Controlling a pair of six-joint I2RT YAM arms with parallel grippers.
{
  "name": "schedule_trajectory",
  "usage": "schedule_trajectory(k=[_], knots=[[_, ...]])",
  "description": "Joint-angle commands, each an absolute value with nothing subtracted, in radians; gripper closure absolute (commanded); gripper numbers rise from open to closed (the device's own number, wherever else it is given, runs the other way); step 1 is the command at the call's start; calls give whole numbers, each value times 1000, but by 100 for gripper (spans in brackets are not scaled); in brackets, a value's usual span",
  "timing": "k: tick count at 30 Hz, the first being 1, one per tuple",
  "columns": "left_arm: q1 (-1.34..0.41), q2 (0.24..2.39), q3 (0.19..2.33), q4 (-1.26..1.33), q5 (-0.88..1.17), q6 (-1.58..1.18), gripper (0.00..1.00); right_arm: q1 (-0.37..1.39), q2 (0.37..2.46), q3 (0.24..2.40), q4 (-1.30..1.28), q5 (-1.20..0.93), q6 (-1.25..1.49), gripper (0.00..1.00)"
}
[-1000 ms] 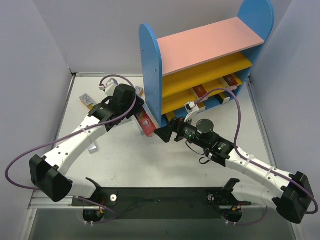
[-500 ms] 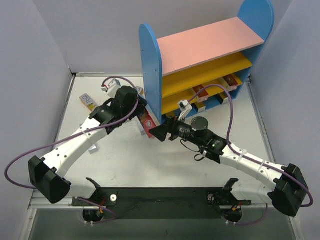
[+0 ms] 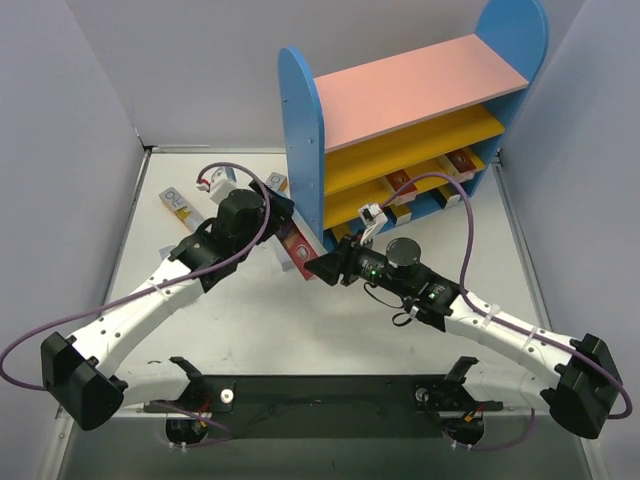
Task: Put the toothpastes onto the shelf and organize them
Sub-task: Pick up the toothpaste from the center of the board.
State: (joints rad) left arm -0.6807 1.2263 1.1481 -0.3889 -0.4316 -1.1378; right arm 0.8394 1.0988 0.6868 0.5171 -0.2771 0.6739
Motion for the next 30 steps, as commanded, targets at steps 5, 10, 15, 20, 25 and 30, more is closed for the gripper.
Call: schedule_trajectory(k=[5,10,15,20,25,30], knots=[[-680,1053,970,-14,-528,-816,15,796,911,612,365,-271,704,90],[-670,957,832,185,-594,-579,13,704,761,562,177,-316,735,93],[-661,829,701,310,-566,-359,12,545,589,517,31,-362,776,96],[-660,715,585,330,-485,-247,11,398,592,549,5,-460,801,97],[-658,637,496,284,-425,-177,9,273,715,649,57,-578,821,99],[-655,580,428,235,-397,-123,9,241,889,733,198,-640,879,99]])
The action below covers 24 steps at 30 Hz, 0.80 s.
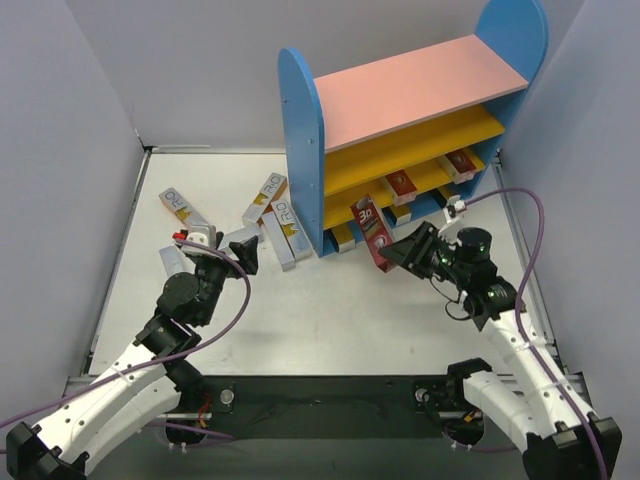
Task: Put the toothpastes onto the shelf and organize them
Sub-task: Pick up the toothpaste from the center of the board, then place the toothpaste on the shelf.
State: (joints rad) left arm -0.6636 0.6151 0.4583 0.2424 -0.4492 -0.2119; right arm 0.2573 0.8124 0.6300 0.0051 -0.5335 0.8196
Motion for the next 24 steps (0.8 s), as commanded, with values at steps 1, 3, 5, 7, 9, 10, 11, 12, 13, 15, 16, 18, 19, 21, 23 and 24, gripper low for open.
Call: schedule_trajectory(k=[1,3,5,7,9,10,11,12,13,15,16,18,19,21,23,24], knots=[[-655,577,411,227,-393,-112,9,241,916,753,221,-652,893,99],[-653,563,388,218,-385,-85,8,238,992,765,314,-673,946,99],[-653,552,370,216,-382,-60,8,239,1064,779,415,-695,1020,99],[-652,537,341,216,-379,-43,8,242,1127,781,477,-695,1069,99],[-650,529,316,222,-380,-25,8,252,1172,787,538,-683,1103,99],[-649,523,307,227,-380,-20,9,256,1213,788,545,-675,1111,99],[-650,519,287,232,-382,-17,8,264,1233,790,595,-666,1124,99],[-650,518,279,242,-382,-12,8,278,1255,788,624,-663,1147,99],[-650,518,275,247,-383,-11,8,287,1297,793,647,-658,1161,98],[-650,525,265,267,-385,-6,8,317,1339,811,689,-640,1187,96],[-650,535,265,271,-387,-6,8,327,1376,813,705,-626,1193,95],[-649,548,270,290,-385,-6,8,344,1410,815,744,-580,1210,93],[-647,560,271,293,-385,6,8,347,1445,818,753,-568,1225,92],[-649,566,276,293,-382,17,8,351,1482,824,797,-540,1246,90],[-646,568,276,295,-379,18,9,356,1532,828,825,-529,1266,88],[-647,565,273,298,-382,20,8,356,1551,836,831,-526,1270,84]])
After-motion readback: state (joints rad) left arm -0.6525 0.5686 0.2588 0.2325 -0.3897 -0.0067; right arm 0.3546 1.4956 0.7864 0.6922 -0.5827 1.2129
